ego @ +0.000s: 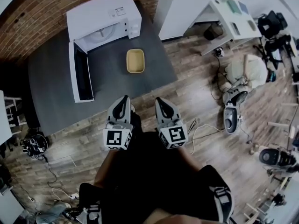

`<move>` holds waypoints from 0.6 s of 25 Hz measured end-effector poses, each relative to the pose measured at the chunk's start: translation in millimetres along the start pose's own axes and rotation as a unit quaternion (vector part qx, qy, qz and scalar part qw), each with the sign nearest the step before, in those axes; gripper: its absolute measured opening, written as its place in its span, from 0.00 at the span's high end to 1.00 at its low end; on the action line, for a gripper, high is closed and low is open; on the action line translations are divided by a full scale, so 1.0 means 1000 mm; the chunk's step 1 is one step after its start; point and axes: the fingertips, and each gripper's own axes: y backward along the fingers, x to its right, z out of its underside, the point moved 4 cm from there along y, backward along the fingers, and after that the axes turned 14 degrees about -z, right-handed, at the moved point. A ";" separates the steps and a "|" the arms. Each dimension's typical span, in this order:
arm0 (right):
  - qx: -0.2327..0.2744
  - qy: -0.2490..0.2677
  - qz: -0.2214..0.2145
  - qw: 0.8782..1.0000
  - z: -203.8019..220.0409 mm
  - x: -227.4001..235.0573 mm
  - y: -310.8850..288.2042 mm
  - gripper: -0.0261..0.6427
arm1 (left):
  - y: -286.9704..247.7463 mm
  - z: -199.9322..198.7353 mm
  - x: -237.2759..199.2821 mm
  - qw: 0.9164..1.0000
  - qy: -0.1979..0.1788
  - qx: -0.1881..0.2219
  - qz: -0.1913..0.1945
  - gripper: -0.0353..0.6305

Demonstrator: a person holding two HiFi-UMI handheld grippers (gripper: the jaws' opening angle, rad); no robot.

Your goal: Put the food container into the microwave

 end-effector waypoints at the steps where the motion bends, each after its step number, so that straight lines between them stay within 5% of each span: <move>1: -0.002 0.000 0.002 1.000 -0.004 0.002 -0.010 0.91 | -0.009 -0.003 -0.007 1.000 0.000 -0.003 0.001 0.90; 15: -0.021 0.001 0.003 1.000 -0.030 0.016 -0.094 0.91 | -0.081 -0.006 -0.055 0.999 0.022 -0.039 0.022 0.90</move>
